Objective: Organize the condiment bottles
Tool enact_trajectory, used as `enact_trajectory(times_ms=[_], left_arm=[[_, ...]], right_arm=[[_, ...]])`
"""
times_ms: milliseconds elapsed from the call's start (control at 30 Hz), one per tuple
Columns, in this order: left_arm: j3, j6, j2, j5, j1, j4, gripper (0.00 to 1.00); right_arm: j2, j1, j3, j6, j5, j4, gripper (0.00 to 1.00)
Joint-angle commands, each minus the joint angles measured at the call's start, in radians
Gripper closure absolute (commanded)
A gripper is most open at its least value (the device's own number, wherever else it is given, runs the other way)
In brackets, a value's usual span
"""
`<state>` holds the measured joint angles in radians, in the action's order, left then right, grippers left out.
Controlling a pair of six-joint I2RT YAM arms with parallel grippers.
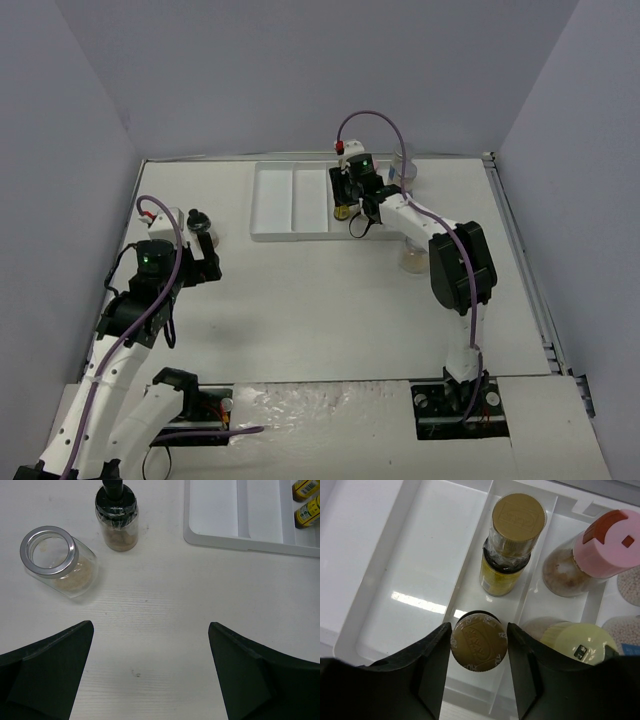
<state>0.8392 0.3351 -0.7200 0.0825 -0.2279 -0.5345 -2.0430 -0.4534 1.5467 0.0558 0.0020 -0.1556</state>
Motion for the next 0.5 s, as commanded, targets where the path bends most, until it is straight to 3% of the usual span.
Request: enact_trajectory(times_ms=[0, 167, 467], left_arm=[[0.023, 0.015, -0.009, -0.004, 0.006, 0.058, 0.03], [0.023, 0.016, -0.015, -0.006, 0.007, 0.059, 0.03], [0.026, 0.016, -0.022, -0.015, 0.010, 0.059, 0.03]], right_arm=[[0.050, -0.008, 0.032, 0.001, 0.009, -0.088, 0.44], [0.141, -0.016, 0.012, 0.012, 0.010, -0.065, 0.18], [0.429, -0.028, -0.158, 0.084, 0.173, 0.023, 0.08]])
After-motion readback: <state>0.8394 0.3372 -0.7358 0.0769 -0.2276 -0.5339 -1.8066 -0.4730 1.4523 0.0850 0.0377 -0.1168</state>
